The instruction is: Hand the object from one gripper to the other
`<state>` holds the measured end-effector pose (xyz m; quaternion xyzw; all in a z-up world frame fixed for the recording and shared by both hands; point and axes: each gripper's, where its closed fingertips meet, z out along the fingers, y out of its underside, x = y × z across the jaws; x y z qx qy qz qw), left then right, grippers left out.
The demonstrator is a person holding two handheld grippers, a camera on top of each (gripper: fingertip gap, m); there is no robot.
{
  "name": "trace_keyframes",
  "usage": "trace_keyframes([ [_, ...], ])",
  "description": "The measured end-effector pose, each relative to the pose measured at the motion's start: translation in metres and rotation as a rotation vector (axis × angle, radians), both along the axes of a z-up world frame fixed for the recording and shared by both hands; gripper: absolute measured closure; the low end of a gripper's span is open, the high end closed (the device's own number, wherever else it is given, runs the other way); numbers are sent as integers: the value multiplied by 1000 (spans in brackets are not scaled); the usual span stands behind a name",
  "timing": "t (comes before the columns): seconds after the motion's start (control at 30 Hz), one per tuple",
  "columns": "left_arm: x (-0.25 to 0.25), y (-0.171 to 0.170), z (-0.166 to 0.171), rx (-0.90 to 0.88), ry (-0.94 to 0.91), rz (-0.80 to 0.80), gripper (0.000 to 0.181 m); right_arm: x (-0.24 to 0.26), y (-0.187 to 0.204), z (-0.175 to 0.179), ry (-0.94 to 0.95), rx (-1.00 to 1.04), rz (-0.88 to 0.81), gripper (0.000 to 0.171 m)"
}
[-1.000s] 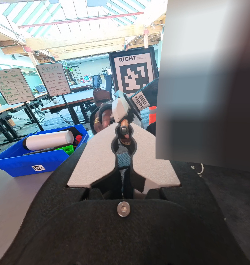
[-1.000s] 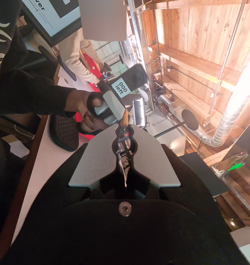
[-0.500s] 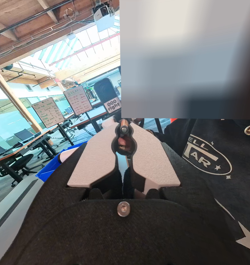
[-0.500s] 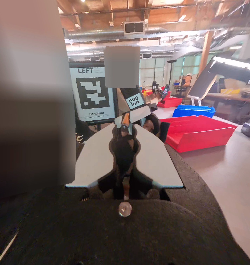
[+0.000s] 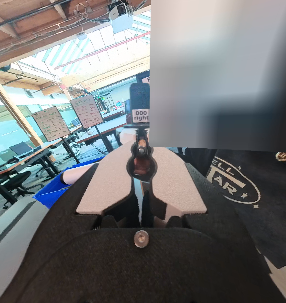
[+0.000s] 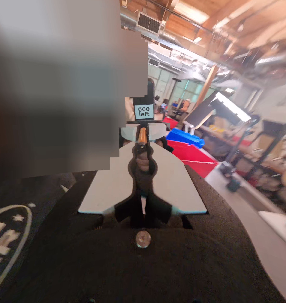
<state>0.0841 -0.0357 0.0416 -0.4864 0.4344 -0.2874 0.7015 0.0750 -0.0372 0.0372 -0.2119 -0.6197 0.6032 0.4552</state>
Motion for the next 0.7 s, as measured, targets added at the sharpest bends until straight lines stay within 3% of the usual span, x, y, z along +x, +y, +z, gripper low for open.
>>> trace_keyframes([
  [0.3, 0, 1, -2, -63, -10, -22, 166, 6, -2, 2, 305, 466, -258, 160],
  [0.57, 4, -4, -3, -69, 5, -67, 171, 7, -3, 0, 323, 501, -251, 160],
  [0.7, 2, -2, 0, -14, 3, -33, 171, 6, 0, 3, 267, 369, -225, 159],
])
